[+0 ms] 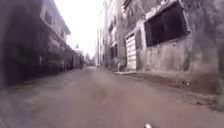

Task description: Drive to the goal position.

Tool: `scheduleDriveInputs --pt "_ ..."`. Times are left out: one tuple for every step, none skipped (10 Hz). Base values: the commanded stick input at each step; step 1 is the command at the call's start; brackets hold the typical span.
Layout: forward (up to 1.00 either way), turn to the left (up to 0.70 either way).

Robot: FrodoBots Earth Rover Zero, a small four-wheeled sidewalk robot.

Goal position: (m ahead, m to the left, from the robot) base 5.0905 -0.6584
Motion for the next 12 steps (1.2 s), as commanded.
scheduleDriveInputs --pt "1.00 0.39" --pt "1.00 0.18" --pt "1.00 0.00" --pt "1.00 0.00" --pt "1.00 0.00" --pt "1.00 0.00" --pt "1.00 0.00" --pt "1.00 0.00" --pt "1.00 0.00" --pt "1.00 0.00" --pt "1.00 0.00" --pt "1.00 0.00"
